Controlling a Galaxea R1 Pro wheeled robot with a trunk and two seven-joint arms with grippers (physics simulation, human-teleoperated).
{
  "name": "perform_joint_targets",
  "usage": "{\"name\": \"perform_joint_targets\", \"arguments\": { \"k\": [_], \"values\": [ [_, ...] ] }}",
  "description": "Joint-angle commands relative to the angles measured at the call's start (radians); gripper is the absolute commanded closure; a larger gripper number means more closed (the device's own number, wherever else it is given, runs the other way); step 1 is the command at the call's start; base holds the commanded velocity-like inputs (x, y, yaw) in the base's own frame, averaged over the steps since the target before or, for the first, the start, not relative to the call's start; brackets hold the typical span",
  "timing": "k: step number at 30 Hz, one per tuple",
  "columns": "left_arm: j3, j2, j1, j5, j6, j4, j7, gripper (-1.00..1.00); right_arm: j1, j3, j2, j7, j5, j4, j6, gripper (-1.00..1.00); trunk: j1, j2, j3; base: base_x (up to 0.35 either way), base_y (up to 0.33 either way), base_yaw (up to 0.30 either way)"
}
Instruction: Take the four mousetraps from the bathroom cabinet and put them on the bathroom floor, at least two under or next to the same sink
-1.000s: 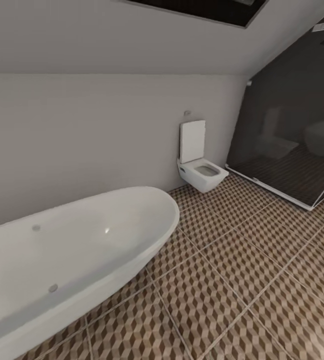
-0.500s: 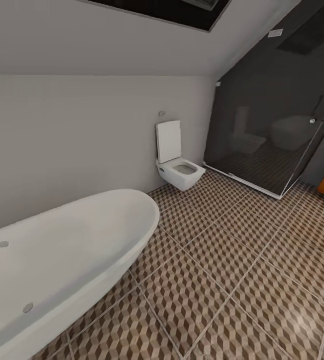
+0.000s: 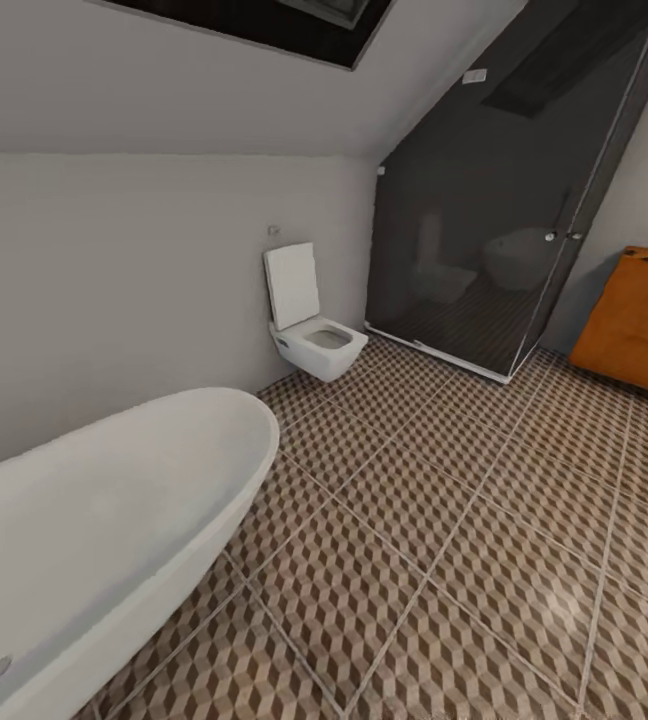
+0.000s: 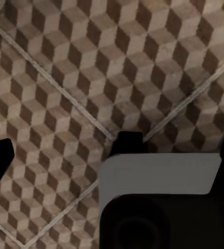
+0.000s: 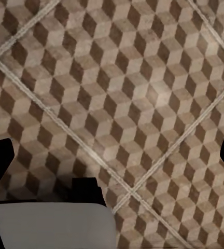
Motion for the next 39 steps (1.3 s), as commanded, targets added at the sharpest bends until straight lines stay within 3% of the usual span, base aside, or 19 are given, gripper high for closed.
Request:
{"name": "perform_joint_targets", "arguments": {
  "k": [1,39],
  "values": [
    [-0.007,-0.001,-0.001,0.005,-0.004,0.003,0.001,-1.00,0.000,0.008,0.000,-0.004,-0.008,-0.001,-0.001,-1.00,0.000,0.000,0.000,0.000,0.000,-0.285],
    [-0.007,-0.001,-0.001,0.005,-0.004,0.003,0.001,-1.00,0.000,0.008,0.000,-0.004,-0.008,-0.001,0.000,-1.00,0.000,0.000,0.014,0.000,0.000,-0.285]
  ]
}}
